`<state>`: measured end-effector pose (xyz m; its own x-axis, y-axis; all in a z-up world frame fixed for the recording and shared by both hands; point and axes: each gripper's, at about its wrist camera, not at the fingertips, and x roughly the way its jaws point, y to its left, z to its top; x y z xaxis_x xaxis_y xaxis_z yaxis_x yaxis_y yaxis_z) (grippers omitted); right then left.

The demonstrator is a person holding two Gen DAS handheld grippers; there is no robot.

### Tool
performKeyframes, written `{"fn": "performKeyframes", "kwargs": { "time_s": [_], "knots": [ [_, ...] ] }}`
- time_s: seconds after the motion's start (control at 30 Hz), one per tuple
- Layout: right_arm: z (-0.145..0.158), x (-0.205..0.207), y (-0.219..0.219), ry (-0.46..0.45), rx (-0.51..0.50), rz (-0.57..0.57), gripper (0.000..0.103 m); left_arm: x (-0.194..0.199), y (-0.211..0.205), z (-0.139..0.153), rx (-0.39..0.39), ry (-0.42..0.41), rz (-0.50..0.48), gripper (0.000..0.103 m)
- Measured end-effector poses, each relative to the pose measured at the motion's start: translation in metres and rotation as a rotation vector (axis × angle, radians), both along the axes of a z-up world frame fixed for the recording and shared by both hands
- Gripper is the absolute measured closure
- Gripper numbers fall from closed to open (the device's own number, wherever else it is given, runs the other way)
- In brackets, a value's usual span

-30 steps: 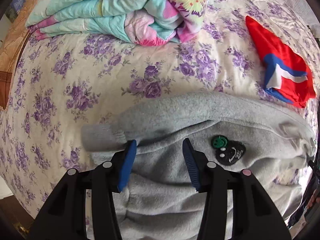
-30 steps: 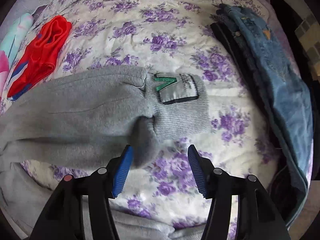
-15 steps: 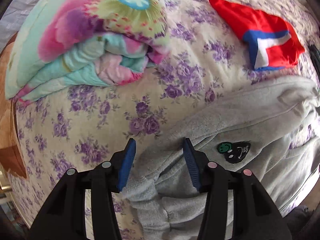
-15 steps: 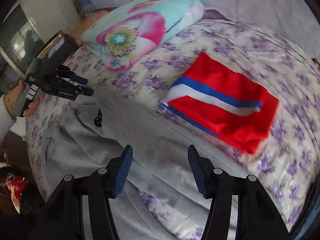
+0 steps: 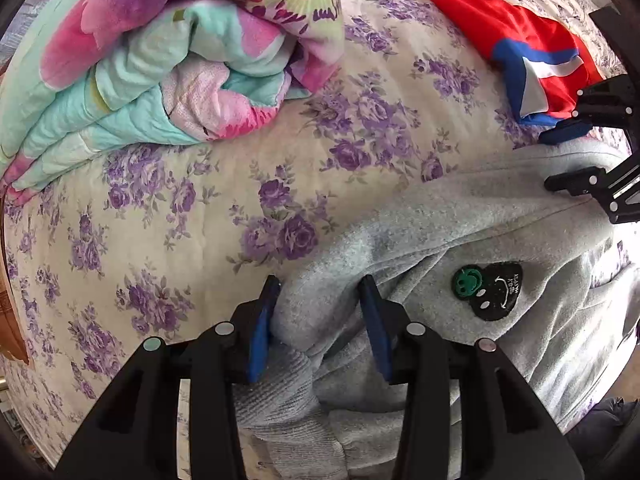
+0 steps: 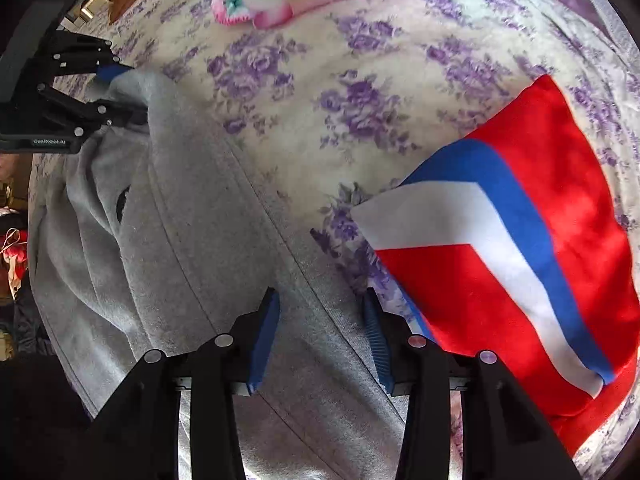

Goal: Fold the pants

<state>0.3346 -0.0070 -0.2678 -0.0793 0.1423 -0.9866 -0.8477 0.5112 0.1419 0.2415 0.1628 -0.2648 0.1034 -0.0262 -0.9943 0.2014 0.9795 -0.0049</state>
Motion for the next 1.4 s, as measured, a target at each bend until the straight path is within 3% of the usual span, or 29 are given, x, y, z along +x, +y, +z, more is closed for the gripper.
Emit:
{"fn": "performKeyframes", "kwargs": {
  "time_s": [0.07,0.1,0.2,0.3,0.37,0.4,0.47,0.53,0.6,0.73,0.87,0.93,1.03,1.2,1.27,1.33,1.4],
  "knots": [
    [-0.001,-0.007,0.001,-0.006,-0.009,0.023,0.097,0.002,0.000,0.000,-0.003,0.003,0.002,0.061],
    [0.006,-0.013,0.002,-0.051,-0.010,0.046,0.097,0.002,-0.001,0.001,0.000,0.004,0.002,0.061],
    [0.039,-0.020,0.001,-0.244,0.006,0.052,0.097,0.004,0.002,0.010,0.024,-0.022,-0.014,0.061],
    [0.045,0.001,-0.006,-0.262,0.039,-0.044,0.098,0.011,0.013,0.005,0.049,-0.021,0.001,0.060],
    [0.027,0.005,-0.001,-0.265,0.007,-0.052,0.097,0.019,0.019,-0.007,0.071,-0.001,0.032,0.050],
    [0.016,0.005,0.002,-0.276,-0.018,-0.056,0.097,0.021,0.021,-0.010,0.093,-0.006,0.046,0.039],
    [0.008,0.002,0.006,-0.289,-0.026,-0.076,0.096,0.023,0.028,-0.010,0.099,-0.001,0.054,0.035],
    [0.013,0.006,0.001,-0.239,-0.003,-0.124,0.094,0.021,0.038,-0.002,0.057,0.009,0.063,0.044],
    [0.023,0.007,-0.012,-0.189,0.031,-0.172,0.083,0.017,0.050,0.011,0.020,0.010,0.044,0.049],
    [0.072,-0.020,-0.041,-0.208,0.147,-0.236,0.075,0.016,0.062,0.028,0.010,0.030,-0.058,0.049],
    [0.105,-0.073,-0.078,-0.194,0.268,-0.284,0.069,0.029,0.060,0.022,-0.054,0.111,-0.155,0.048],
    [0.110,-0.099,-0.088,-0.169,0.285,-0.308,0.069,0.035,0.049,0.018,-0.069,0.137,-0.218,0.039],
    [0.106,-0.133,-0.113,-0.116,0.287,-0.374,0.069,0.044,0.047,0.020,-0.155,0.157,-0.266,0.039],
    [0.093,-0.173,-0.140,-0.104,0.227,-0.472,0.069,0.066,0.064,0.026,-0.206,0.121,-0.227,0.040],
    [0.091,-0.179,-0.147,-0.100,0.220,-0.491,0.069,0.075,0.061,0.036,-0.211,0.123,-0.202,0.045],
    [0.093,-0.177,-0.146,-0.113,0.235,-0.483,0.069,0.083,0.069,0.029,-0.222,0.162,-0.175,0.071],
    [0.103,-0.167,-0.140,-0.135,0.273,-0.444,0.069,0.077,0.076,0.016,-0.235,0.193,-0.154,0.084]
  ]
}}
